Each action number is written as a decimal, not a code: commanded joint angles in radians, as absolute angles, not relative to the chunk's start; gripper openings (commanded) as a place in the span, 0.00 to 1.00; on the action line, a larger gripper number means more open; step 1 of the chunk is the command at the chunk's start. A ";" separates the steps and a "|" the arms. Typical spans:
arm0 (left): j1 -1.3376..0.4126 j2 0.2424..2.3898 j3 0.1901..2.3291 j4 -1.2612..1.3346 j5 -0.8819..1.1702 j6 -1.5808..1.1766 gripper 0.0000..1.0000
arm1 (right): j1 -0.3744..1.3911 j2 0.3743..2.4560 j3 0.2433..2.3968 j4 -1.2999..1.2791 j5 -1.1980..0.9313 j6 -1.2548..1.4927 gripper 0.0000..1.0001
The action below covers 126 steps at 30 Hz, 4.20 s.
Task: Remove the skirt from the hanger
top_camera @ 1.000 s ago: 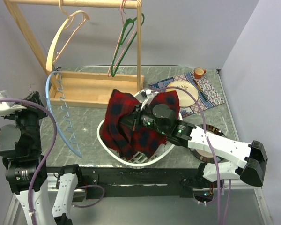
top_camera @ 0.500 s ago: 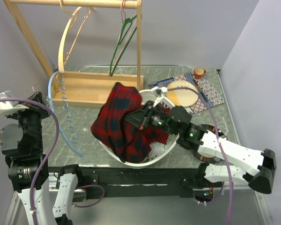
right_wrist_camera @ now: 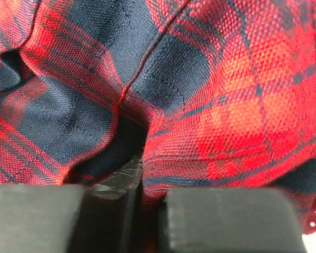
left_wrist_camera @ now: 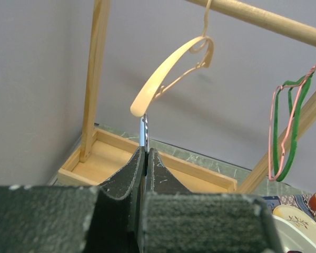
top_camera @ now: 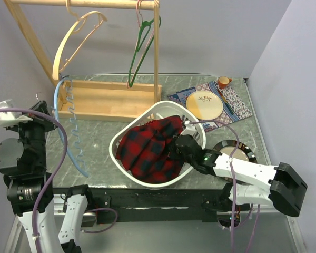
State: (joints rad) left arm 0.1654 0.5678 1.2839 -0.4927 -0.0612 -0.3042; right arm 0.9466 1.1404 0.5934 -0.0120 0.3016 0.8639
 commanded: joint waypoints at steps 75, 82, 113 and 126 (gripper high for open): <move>0.164 0.621 1.451 -0.531 0.844 -0.459 0.01 | 1.207 1.317 1.520 -0.066 -0.003 -0.716 0.83; 0.164 0.586 1.427 -0.565 0.905 -0.422 0.01 | 1.224 1.399 1.540 -0.003 0.003 -0.784 0.78; 0.084 0.569 1.531 -0.726 0.752 -0.212 0.83 | 1.094 1.223 1.456 0.040 -0.057 -0.867 0.00; 0.066 0.693 1.422 -0.715 1.008 -0.273 0.17 | 0.993 1.152 1.399 0.009 -0.201 -0.879 0.00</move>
State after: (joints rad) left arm 0.0715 0.6613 1.4723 -0.7158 0.8978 -0.2489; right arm 1.0012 1.1915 1.3537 -0.0910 -0.0967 -0.9283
